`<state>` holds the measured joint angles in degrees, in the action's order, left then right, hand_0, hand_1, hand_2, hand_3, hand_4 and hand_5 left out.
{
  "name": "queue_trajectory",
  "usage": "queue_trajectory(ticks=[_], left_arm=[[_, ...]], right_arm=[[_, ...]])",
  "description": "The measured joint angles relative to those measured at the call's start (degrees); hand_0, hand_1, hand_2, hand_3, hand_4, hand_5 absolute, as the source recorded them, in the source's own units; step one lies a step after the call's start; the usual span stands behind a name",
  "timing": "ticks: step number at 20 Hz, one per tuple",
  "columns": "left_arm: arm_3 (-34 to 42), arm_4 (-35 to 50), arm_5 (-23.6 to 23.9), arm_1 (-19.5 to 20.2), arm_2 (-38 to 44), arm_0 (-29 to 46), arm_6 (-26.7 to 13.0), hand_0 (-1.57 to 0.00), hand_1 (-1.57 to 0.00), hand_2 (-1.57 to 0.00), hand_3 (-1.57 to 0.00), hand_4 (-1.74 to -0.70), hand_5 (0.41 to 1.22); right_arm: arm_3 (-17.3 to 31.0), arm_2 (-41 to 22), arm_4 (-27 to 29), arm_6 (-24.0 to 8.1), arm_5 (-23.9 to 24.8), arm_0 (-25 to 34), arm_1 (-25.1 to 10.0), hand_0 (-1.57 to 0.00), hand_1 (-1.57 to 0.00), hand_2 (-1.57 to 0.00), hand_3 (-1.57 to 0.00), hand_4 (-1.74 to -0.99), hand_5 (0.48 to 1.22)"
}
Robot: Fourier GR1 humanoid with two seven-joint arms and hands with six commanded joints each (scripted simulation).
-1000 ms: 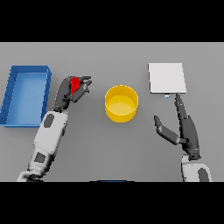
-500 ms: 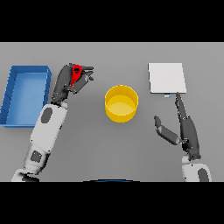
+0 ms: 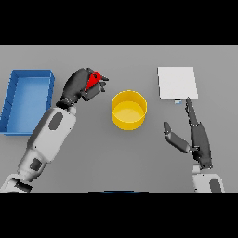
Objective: Pick up the red beaker and tilt it to pour out 1 green nut into yellow bowl. Pick up the yellow bowl and place it on the metallic measuring scale.
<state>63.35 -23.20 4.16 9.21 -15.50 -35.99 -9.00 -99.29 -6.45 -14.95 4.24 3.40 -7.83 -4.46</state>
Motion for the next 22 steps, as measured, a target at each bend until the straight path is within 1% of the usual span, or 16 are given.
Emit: queue_trajectory(ticks=[1, 2, 4, 6, 7, 9, 11, 12, 13, 14, 15, 16, 17, 18, 19, 22], left_arm=[[0.56, -2.05, -0.1, 0.98, -1.74, -0.59, -0.86, -1.57, -1.57, -1.57, -1.57, -1.74, 1.131], [-0.57, -4.42, -0.59, 2.07, -3.31, -2.45, -2.91, -1.57, -1.57, -1.57, -1.57, -1.74, 1.133], [-0.66, -9.39, -1.51, 3.03, -8.35, -3.72, -4.42, -1.57, -1.57, -1.57, -1.57, -1.74, 1.127], [-1.82, -14.15, -2.59, 4.47, -12.33, -6.51, -6.11, -1.57, -1.57, -1.57, -1.57, -1.74, 1.161], [-2.12, -15.51, -3.85, 5.06, -13.8, -7.77, -6.6, -1.57, -1.57, -1.57, -1.57, -1.74, 1.173], [-2.78, -18.33, -5.07, 6.36, -16.69, -9.41, -6.47, -1.57, -1.57, -1.57, -1.57, -1.74, 1.19], [-3.17, -20.28, -6.85, 6.75, -19.12, -11.46, -6.01, -1.57, -1.57, -1.57, -1.57, -1.65, 1.201], [-3.76, -21.47, -8.36, 7.22, -20.57, -12.92, -5.56, -1.57, -1.57, -1.57, -1.57, -1.67, 1.205], [-3.95, -22.48, -9.51, 7.41, -21.85, -14.22, -5.37, -1.57, -1.57, -1.57, -1.47, -1.68, 1.208], [-4.46, -23.47, -11.48, 8.28, -23.5, -15.04, -4.82, -1.57, -1.57, -1.57, -1.39, -1.69, 1.211], [-4.98, -24.35, -13.19, 7.98, -24.97, -16.49, -4.98, -1.57, -1.57, -1.57, -1.33, -1.69, 1.213], [-5.5, -25.06, -14.61, 8.42, -26.32, -17.54, -3.81, -1.57, -1.57, -1.57, -1.28, -1.7, 1.215], [-6.59, -26.22, -14.79, 8.22, -27.75, -18.81, -2.84, -1.57, -1.57, -1.57, -1.34, -1.71, 1.216], [-7.78, -27.19, -15.37, 7.57, -29.26, -20.36, -1.65, -1.57, -1.57, -1.57, -1.38, -1.71, 1.217], [-7.93, -27.8, -16.81, 7.77, -30.78, -21.32, -0.17, -1.57, -1.57, -1.57, -1.42, -1.72, 1.218], [-10.03, -30.86, -18.55, 7.52, -35.55, -23.68, 2.12, -1.57, -1.57, -1.57, -1.49, -1.73, 1.219]], right_arm=[[0.16, 0.31, 0.51, -0.32, -0.36, 0.4, -0.29, 0.0, 0.0, 0.0, 0.0, -1.252, 0.685], [0.32, -0.13, 0.26, 0.0, -0.38, 0.16, 0.11, 0.0, 0.0, 0.0, 0.0, -1.254, 0.687], [0.05, -0.01, 0.68, -0.39, -0.49, -0.03, 0.26, 0.0, 0.0, 0.0, 0.0, -1.256, 0.69], [-0.07, 0.23, 0.77, -0.35, -0.64, -0.03, -0.16, 0.0, 0.0, 0.0, 0.0, -1.267, 0.698], [-0.28, 0.02, 0.73, 0.14, -0.81, -0.88, -0.12, 0.0, 0.0, 0.0, 0.0, -1.27, 0.7], [-0.03, 0.22, 1.06, 0.11, -1.16, -0.25, -0.44, 0.0, 0.0, 0.0, 0.0, -1.274, 0.704], [-0.26, -0.45, 0.37, -0.28, -0.72, -0.28, 0.33, 0.0, 0.0, 0.0, 0.0, -1.284, 0.705], [-0.02, -0.18, 0.72, 0.06, -0.55, -0.15, 0.53, 0.0, 0.0, 0.0, 0.0, -1.283, 0.702], [-0.16, -0.1, 1.15, 1.0, -1.01, -0.74, 0.26, 0.0, 0.0, 0.0, 0.0, -1.285, 0.697], [0.33, 0.26, 1.84, 0.62, -1.04, -0.51, 0.52, 0.0, 0.0, 0.0, 0.0, -1.287, 0.69], [0.61, 0.41, 2.42, 0.71, -1.1, -0.16, 0.9, 0.0, 0.0, 0.0, 0.0, -1.288, 0.685], [0.66, 0.92, 2.81, 1.17, -0.92, -0.15, 0.76, 0.0, 0.0, 0.0, 0.0, -1.292, 0.678], [0.59, 0.44, 2.5, 1.52, -0.78, -0.47, 1.29, 0.0, 0.0, 0.0, 0.0, -1.294, 0.672], [0.61, 0.5, 2.64, 0.75, -0.67, -0.01, 1.52, 0.0, 0.0, 0.0, 0.0, -1.295, 0.664], [0.83, 0.85, 3.49, 1.05, -0.82, -0.33, 1.81, 0.0, 0.0, 0.0, 0.0, -1.294, 0.657], [0.35, 0.98, 4.07, 1.96, -0.65, -1.46, 2.31, 0.0, 0.0, 0.0, 0.0, -1.29, 0.644]])
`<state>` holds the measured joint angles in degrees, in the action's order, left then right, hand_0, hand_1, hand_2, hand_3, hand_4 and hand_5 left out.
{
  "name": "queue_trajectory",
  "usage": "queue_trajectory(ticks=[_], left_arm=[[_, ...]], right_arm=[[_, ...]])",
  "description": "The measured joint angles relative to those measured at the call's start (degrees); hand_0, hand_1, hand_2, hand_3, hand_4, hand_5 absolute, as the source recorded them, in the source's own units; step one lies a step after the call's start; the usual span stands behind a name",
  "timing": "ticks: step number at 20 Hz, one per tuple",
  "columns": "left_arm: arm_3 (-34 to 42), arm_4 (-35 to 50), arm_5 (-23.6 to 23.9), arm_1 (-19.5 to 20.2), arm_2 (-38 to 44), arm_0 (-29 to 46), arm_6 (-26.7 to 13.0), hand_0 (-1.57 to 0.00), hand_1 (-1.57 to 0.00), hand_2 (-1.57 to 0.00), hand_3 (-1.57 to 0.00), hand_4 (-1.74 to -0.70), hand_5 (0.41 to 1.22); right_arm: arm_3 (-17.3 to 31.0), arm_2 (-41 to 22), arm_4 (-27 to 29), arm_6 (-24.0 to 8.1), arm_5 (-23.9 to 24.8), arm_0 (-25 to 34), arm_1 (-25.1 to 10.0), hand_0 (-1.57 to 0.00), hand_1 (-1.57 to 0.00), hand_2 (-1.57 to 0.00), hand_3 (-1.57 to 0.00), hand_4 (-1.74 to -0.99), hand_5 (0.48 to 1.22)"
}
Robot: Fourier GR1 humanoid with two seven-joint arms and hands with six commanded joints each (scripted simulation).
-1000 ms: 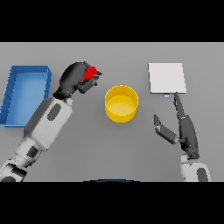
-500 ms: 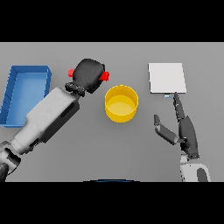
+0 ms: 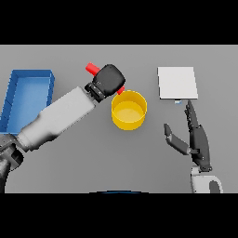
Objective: Pick up the red beaker and tilt it to pour out 1 green nut into yellow bowl. Pick up the yellow bowl and place it on the metallic measuring scale.
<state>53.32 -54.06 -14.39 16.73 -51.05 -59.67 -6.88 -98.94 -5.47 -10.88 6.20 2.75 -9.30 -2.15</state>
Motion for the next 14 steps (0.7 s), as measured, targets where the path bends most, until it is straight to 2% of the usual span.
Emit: queue_trajectory(ticks=[2, 3, 6, 7, 10, 14], left_arm=[[-1.56, -2.18, -2.1, -0.76, -3.32, -2.16, 0.56, -1.57, -1.57, -1.57, -1.52, -1.73, 1.22], [-1.72, -2.91, -2.92, -1.01, -4.66, -2.86, 0.71, -1.57, -1.57, -1.57, -1.53, -1.74, 1.22], [-3.12, -5.05, -4.13, -0.32, -8.07, -5.58, 2.25, -1.57, -1.57, -1.57, -1.55, -1.74, 1.221], [-3.58, -5.57, -4.04, -0.91, -8.92, -6.63, 2.56, -1.57, -1.57, -1.57, -1.55, -1.74, 1.221], [-5.43, -7.18, -3.61, -1.22, -11.85, -8.6, 4.15, -1.57, -1.57, -1.57, -1.56, -1.74, 1.221], [-7.33, -9.26, -6.29, -1.65, -16.03, -12.25, 5.81, -1.57, -1.57, -1.57, -1.57, -1.73, 1.221]], right_arm=[[-0.4, -0.51, -0.27, 0.09, -0.07, -0.14, 0.31, 0.0, 0.0, 0.0, 0.0, -1.291, 0.634], [0.5, 0.0, -0.34, -1.55, 0.28, 0.7, 0.15, 0.0, 0.0, 0.0, 0.0, -1.293, 0.631], [0.36, -0.1, -1.16, -0.36, 0.73, 0.53, -0.12, 0.0, 0.0, 0.0, 0.0, -1.286, 0.618], [1.45, 0.02, -1.33, -2.02, 1.29, 1.97, 0.44, 0.0, 0.0, 0.0, 0.0, -1.278, 0.609], [0.92, -0.05, -2.17, -1.38, 1.49, 1.25, -0.22, 0.0, 0.0, 0.0, 0.0, -1.27, 0.588], [1.15, -0.49, -4.0, -1.06, 2.78, 1.03, 0.0, 0.0, 0.0, 0.0, 0.0, -1.225, 0.583]])
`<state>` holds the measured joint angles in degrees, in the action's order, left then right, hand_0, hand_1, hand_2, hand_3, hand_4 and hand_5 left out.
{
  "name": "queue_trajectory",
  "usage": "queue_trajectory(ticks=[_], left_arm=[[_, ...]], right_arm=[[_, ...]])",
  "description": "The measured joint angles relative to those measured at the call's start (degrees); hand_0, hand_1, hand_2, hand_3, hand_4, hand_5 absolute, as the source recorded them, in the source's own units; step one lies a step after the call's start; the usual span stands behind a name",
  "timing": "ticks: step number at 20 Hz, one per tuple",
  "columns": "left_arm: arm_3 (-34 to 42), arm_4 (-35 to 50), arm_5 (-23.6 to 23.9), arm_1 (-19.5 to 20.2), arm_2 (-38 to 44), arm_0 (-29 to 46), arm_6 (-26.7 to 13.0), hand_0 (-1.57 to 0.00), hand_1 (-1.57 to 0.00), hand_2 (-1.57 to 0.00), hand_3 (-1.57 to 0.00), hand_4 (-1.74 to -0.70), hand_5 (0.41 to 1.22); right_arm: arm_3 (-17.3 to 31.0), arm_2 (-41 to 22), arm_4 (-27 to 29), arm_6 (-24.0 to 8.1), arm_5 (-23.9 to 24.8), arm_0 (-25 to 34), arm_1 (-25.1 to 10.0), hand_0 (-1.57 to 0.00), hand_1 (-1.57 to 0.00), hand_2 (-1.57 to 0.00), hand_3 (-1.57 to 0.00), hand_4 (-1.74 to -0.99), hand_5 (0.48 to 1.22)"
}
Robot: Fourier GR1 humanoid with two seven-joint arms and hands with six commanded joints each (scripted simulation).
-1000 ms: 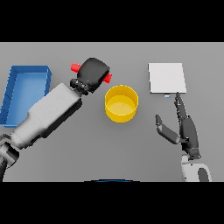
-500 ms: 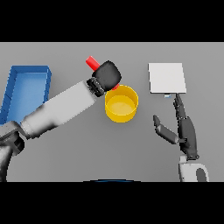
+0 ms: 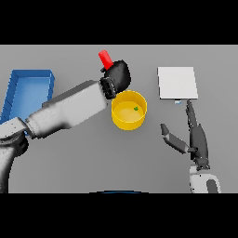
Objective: Pick up the red beaker and tilt it to pour out 1 green nut into yellow bowl. Pick up the yellow bowl and place it on the metallic measuring scale.
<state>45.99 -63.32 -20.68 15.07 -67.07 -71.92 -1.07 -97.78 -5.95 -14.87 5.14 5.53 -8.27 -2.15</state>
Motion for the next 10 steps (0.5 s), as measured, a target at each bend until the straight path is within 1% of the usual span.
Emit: queue_trajectory(ticks=[1, 2, 3, 4, 5, 8, 9, 10], left_arm=[[-0.42, -0.55, 0.51, -0.68, -1.27, 0.05, 0.34, -1.57, -1.57, -1.57, -1.57, -1.74, 1.221], [-1.02, -1.02, 0.03, -1.04, -2.23, -1.47, 1.47, -1.57, -1.57, -1.57, -1.57, -1.73, 1.221], [-1.38, -1.51, -0.05, -1.45, -3.17, -2.1, 1.52, -1.57, -1.57, -1.57, -1.57, -1.73, 1.221], [-0.99, -1.85, -0.03, -0.96, -4.16, -2.78, 2.65, -1.57, -1.57, -1.57, -1.57, -1.73, 1.221], [-1.28, -2.23, 0.02, -0.81, -5.15, -3.34, 3.39, -1.57, -1.57, -1.57, -1.57, -1.73, 1.221], [-2.1, -3.28, 1.84, -1.25, -7.49, -4.3, 4.08, -1.57, -1.57, -1.57, -1.57, -1.73, 1.221], [-2.68, -2.9, 1.6, -0.95, -7.28, -5.98, 5.02, -1.57, -1.57, -1.57, -1.57, -1.73, 1.221], [-3.22, -2.5, 1.39, -0.78, -6.98, -7.53, 5.53, -1.57, -1.57, -1.57, -1.57, -1.73, 1.221]], right_arm=[[-0.04, -0.14, -0.01, -0.31, 0.09, 0.44, 0.3, 0.0, 0.0, 0.0, 0.0, -1.216, 0.585], [0.2, -0.35, -0.07, -0.11, -0.14, -0.15, 0.34, 0.0, 0.0, 0.0, 0.0, -1.214, 0.589], [0.11, -0.16, 0.07, -0.65, -0.14, 0.61, 0.21, 0.0, 0.0, 0.0, 0.0, -1.204, 0.591], [0.5, 0.24, 0.05, -0.35, -0.18, 0.34, -0.38, 0.0, 0.0, 0.0, 0.0, -1.206, 0.591], [-0.17, 0.04, 0.17, 0.68, -0.26, 0.26, -0.26, 0.0, 0.0, 0.0, 0.0, -1.21, 0.592], [-0.54, -0.37, -0.56, 0.36, -0.27, -0.47, -0.43, 0.0, 0.0, 0.0, 0.0, -1.207, 0.594], [-0.44, -0.33, -0.38, 0.72, -0.41, -0.66, -0.47, 0.0, 0.0, 0.0, 0.0, -1.206, 0.592], [-0.44, -1.21, -1.54, 0.15, 0.14, -0.58, 0.31, 0.0, 0.0, 0.0, 0.0, -1.206, 0.592]])
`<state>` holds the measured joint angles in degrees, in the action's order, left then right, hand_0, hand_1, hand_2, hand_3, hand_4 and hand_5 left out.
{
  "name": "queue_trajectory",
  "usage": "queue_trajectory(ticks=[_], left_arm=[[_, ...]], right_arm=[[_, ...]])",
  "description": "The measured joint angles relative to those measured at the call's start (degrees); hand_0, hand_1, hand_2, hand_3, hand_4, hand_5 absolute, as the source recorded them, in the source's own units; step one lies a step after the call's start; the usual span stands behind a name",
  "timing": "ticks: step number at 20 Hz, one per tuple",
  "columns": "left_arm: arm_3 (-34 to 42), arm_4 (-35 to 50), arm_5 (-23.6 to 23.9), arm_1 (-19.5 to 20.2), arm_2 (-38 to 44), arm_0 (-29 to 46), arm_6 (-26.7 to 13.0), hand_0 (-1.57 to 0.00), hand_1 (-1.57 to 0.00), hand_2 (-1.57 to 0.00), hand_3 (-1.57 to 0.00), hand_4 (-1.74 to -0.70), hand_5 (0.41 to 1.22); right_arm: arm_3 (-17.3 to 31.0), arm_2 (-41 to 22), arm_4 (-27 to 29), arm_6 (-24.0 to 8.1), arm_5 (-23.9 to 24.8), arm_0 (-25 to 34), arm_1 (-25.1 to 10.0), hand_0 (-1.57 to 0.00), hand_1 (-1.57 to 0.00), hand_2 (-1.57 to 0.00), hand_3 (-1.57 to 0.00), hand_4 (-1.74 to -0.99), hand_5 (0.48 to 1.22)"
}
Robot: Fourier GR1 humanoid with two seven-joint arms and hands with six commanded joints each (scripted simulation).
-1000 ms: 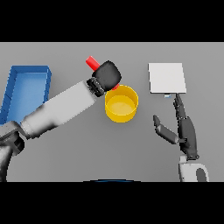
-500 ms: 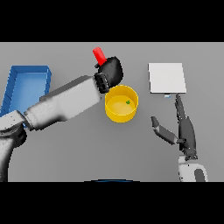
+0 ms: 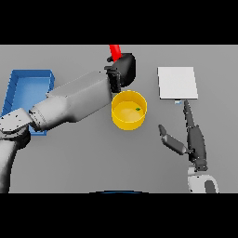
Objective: Pick up the red beaker and tilt it to pour out 1 green nut into yellow bowl. Pick up the yellow bowl and place it on the metallic measuring scale.
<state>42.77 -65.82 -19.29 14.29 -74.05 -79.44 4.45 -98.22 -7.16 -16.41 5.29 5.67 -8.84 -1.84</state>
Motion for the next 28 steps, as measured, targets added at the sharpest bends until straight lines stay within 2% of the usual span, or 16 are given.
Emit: queue_trajectory(ticks=[1, 2, 3, 5, 7, 8, 10, 11, 14, 16, 18, 20, 21, 22, 25, 28], left_arm=[[-0.39, 0.95, 0.29, 0.44, 0.7, -1.04, 1.0, -1.57, -1.57, -1.57, -1.57, -1.73, 1.221], [-1.29, 1.35, 0.98, 1.22, 1.53, -3.16, 1.22, -1.57, -1.57, -1.57, -1.49, -1.73, 1.221], [-1.8, 1.96, 1.94, 2.24, 2.31, -4.4, 1.57, -1.57, -1.57, -1.4, -1.51, -1.68, 1.221], [-3.61, 3.26, 2.89, 3.71, 4.63, -7.71, 0.78, -1.57, -1.57, -1.46, -1.04, -1.7, 1.221], [-6.57, 5.48, 4.79, 5.09, 7.26, -10.47, 1.38, -1.57, -1.57, -1.5, -1.23, -1.7, 1.221], [-8.08, 6.83, 4.65, 5.8, 9.03, -12.29, 0.62, -1.57, -1.57, -1.51, -1.3, -1.71, 1.221], [-11.41, 10.51, 3.9, 7.4, 12.93, -14.03, -1.2, -1.57, -1.57, -1.53, -1.4, -1.72, 1.221], [-13.42, 13.2, 4.07, 7.89, 15.71, -14.48, -2.14, -1.57, -1.57, -1.54, -1.38, -1.72, 1.221], [-19.49, 23.02, 6.44, 11.11, 25.7, -12.85, -9.07, -1.57, -1.57, -1.56, -1.36, -1.73, 1.221], [-21.37, 29.91, 9.45, 13.57, 31.67, -10.51, -10.99, -1.57, -1.57, -1.56, -1.38, -1.73, 1.221], [-21.54, 36.04, 12.38, 16.7, 36.08, -6.65, -10.9, -1.57, -1.57, -1.56, -1.41, -1.74, 1.221], [-19.83, 41.29, 15.11, 19.79, 39.57, -2.83, -10.7, -1.57, -1.57, -1.57, -1.43, -1.74, 1.221], [-18.32, 44.09, 16.61, 21.1, 41.33, -0.37, -12.28, -1.57, -1.57, -1.57, -1.41, -1.74, 1.221], [-16.29, 46.4, 18.27, 22.35, 42.42, 2.7, -15.17, -1.57, -1.57, -1.57, -1.41, -1.74, 1.221], [-8.35, 53.56, 25.47, 25.76, 46.53, 11.51, -20.3, -1.57, -1.57, -1.57, -1.45, -1.74, 1.221], [2.12, 58.71, 31.03, 28.24, 47.72, 21.85, -28.06, -1.57, -1.57, -1.57, -1.46, -1.74, 1.221]], right_arm=[[0.26, 0.49, 0.31, -0.23, 0.27, 0.99, -0.06, 0.0, 0.0, 0.0, 0.0, -1.209, 0.592], [0.49, 0.71, 0.4, 0.49, 0.32, 0.9, -0.26, 0.0, 0.0, 0.0, 0.0, -1.203, 0.592], [0.76, 0.93, 0.3, -0.22, 0.61, 1.37, -0.28, 0.0, 0.0, 0.0, 0.0, -1.201, 0.592], [0.95, 0.55, 0.32, 0.67, 0.35, 1.13, -0.04, 0.0, 0.0, 0.0, 0.0, -1.186, 0.596], [0.6, 1.3, 2.02, 1.04, -0.4, 1.25, -0.37, 0.0, 0.0, 0.0, 0.0, -1.181, 0.593], [0.0, 1.02, 2.33, 2.49, -0.95, 0.11, -0.46, 0.0, 0.0, 0.0, 0.0, -1.182, 0.593], [0.24, 0.74, 3.55, 0.73, -1.78, 1.03, 0.37, 0.0, 0.0, 0.0, 0.0, -1.193, 0.597], [0.09, 1.34, 4.17, 0.87, -2.02, 1.52, -0.21, 0.0, 0.0, 0.0, 0.0, -1.2, 0.596], [1.16, 1.7, 4.6, 1.4, -2.24, 1.87, -0.45, 0.0, 0.0, 0.0, 0.0, -1.222, 0.592], [1.52, 1.44, 5.05, 2.04, -2.76, 1.67, -0.19, 0.0, 0.0, 0.0, 0.0, -1.222, 0.59], [1.39, 1.47, 4.43, 3.28, -2.57, 1.3, -0.84, 0.0, 0.0, 0.0, 0.0, -1.22, 0.587], [2.61, 2.01, 4.56, 3.0, -2.6, 2.38, -1.39, 0.0, 0.0, 0.0, 0.0, -1.226, 0.587], [2.83, 1.99, 4.73, 3.42, -2.77, 2.41, -1.37, 0.0, 0.0, 0.0, 0.0, -1.223, 0.591], [2.7, 2.26, 4.64, 4.48, -2.8, 1.98, -2.0, 0.0, 0.0, 0.0, 0.0, -1.217, 0.595], [2.66, 1.42, 3.85, 3.76, -3.01, 2.13, -1.92, 0.0, 0.0, 0.0, 0.0, -1.212, 0.61], [3.03, 1.02, 2.63, 2.5, -2.97, 3.13, -2.55, 0.0, 0.0, 0.0, 0.0, -1.212, 0.641]])
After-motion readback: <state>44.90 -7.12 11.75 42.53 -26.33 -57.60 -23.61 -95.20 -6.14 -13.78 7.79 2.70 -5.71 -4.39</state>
